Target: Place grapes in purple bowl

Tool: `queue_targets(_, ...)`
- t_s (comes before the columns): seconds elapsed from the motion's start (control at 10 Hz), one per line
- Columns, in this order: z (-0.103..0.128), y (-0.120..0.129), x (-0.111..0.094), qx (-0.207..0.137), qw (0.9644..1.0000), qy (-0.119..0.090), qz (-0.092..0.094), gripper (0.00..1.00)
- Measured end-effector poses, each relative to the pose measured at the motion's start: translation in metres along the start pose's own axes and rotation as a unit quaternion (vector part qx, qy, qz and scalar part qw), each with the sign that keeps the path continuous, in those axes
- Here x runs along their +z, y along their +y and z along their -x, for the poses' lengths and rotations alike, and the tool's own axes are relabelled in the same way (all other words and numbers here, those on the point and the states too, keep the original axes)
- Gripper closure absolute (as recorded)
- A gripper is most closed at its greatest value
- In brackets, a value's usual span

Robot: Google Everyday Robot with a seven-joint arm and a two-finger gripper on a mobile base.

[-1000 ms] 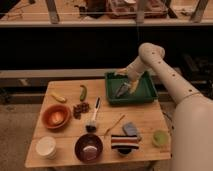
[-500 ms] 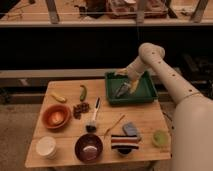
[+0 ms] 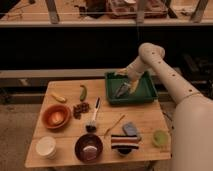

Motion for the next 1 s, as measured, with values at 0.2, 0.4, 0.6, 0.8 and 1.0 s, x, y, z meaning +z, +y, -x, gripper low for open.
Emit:
queue_targets(0.2, 0.016, -0.003, -0.006, -0.024, 0.9997, -0.002, 0.005, 0.20)
queue_targets(0.4, 0.052, -0.017, -0.011, -0.063, 0.9979, -0.004, 0.011, 0.20)
queue_targets(0.6, 0.099, -0.039, -0.012, -0.100, 0.9948, -0.007, 0.017, 0.20)
queue_targets(0.8, 0.156, -0.061, -0.004, -0.143, 0.9893, -0.009, 0.029, 0.20)
queue_targets(1.0, 0.197, -0.078, 0.012, -0.174, 0.9837, 0.002, 0.046, 0.20)
